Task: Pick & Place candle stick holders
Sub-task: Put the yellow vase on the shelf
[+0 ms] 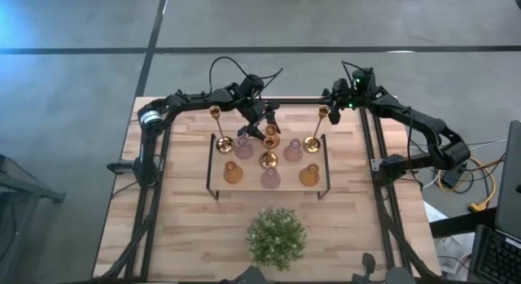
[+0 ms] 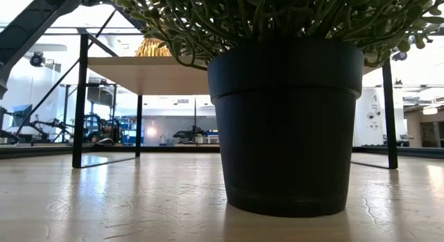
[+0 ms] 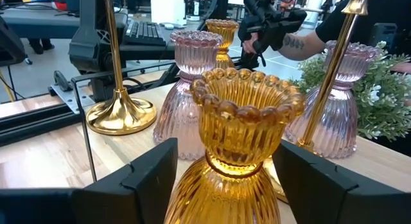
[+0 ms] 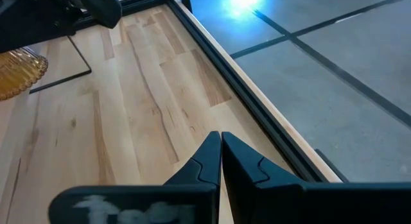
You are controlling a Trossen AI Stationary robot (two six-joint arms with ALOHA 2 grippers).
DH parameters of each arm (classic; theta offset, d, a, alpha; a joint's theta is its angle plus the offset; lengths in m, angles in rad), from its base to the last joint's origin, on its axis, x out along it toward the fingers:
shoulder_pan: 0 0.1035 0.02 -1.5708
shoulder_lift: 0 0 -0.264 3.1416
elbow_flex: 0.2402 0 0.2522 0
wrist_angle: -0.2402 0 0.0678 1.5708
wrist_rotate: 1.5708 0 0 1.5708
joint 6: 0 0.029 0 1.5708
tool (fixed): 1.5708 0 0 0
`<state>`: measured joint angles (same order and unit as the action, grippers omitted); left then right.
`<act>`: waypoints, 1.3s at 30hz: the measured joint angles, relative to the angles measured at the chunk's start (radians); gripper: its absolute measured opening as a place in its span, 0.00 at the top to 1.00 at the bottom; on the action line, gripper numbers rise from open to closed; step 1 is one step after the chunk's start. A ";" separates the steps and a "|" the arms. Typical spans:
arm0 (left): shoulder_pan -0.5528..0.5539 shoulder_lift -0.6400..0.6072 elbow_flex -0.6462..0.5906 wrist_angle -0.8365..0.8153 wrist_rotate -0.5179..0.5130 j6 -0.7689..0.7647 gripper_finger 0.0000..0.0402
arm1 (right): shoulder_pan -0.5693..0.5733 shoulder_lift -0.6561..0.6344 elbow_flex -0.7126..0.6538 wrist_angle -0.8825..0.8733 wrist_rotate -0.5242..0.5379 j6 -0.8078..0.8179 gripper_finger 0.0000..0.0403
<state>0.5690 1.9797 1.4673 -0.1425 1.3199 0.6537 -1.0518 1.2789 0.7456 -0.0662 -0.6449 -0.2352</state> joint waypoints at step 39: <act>0.040 -0.002 0.003 -0.076 0.024 0.019 0.37 | 0.000 0.000 0.000 0.002 0.000 -0.003 0.98</act>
<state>0.6088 1.9781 1.4700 -0.2181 1.3441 0.6726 -1.0515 1.2789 0.7460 -0.0647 -0.6449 -0.2386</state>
